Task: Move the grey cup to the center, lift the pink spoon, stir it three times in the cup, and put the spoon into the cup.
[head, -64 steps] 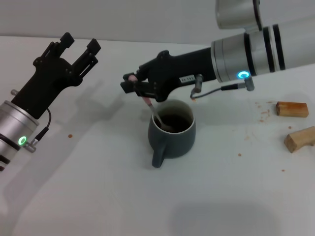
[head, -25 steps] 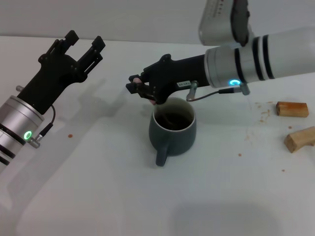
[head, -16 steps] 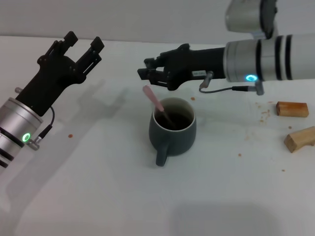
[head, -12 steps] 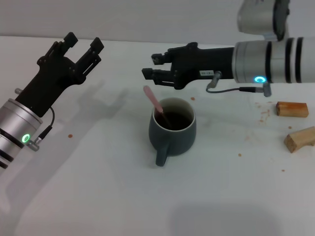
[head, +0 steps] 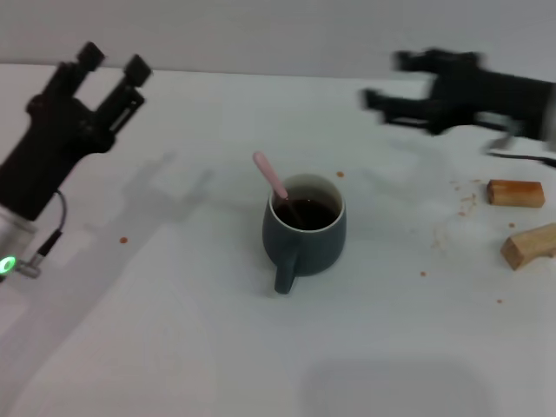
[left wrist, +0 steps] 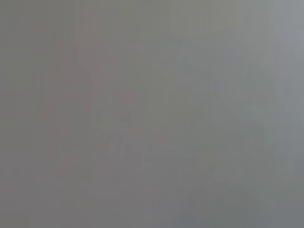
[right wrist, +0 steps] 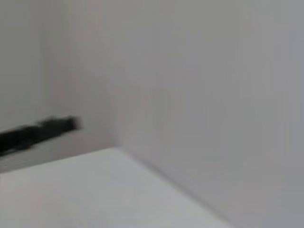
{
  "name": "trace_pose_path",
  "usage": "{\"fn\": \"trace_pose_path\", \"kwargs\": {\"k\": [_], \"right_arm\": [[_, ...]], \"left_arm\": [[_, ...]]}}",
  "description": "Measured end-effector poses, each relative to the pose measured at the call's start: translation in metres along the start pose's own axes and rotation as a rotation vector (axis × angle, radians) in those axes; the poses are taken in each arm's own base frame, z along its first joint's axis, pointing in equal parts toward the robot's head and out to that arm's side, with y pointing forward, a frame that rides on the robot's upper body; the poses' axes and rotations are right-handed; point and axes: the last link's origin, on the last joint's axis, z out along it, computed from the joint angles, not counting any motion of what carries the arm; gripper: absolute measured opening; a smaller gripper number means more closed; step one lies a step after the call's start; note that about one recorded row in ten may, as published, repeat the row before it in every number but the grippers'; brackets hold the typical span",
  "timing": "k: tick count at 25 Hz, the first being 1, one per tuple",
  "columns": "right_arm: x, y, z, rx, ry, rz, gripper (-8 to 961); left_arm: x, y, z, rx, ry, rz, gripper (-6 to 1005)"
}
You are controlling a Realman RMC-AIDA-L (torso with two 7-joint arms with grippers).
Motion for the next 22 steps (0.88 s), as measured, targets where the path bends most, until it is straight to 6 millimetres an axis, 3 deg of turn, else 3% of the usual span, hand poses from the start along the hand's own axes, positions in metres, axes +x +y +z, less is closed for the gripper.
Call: {"fn": "trace_pose_path", "kwargs": {"k": [3,7,11,12,13,15,22], "right_arm": [[0.018,-0.020,-0.049,0.138,-0.104,0.013,728],[0.058,-0.034,-0.119,0.392,-0.286,-0.019,750],[0.096,-0.030,-0.170,0.689,-0.425,-0.088,750],[0.109,-0.024,-0.191,0.834,-0.486,-0.094,749],[0.109,-0.024,-0.191,0.834,-0.486,-0.094,749],[0.124,-0.017,-0.214,0.996,-0.533,-0.078,749],[0.139,-0.009,-0.225,1.117,-0.540,-0.045,750]], "left_arm": [[0.010,-0.002,-0.012,0.009,0.054,0.007,783],[0.015,-0.006,-0.027,0.051,0.090,0.012,783],[0.014,-0.004,-0.036,0.078,0.098,0.006,783],[0.013,-0.004,-0.038,0.082,0.098,0.004,783],[0.012,-0.003,-0.039,0.086,0.097,0.002,783],[0.008,0.000,-0.043,0.099,0.092,-0.006,783],[0.004,0.002,-0.054,0.130,0.085,-0.013,783]]}}
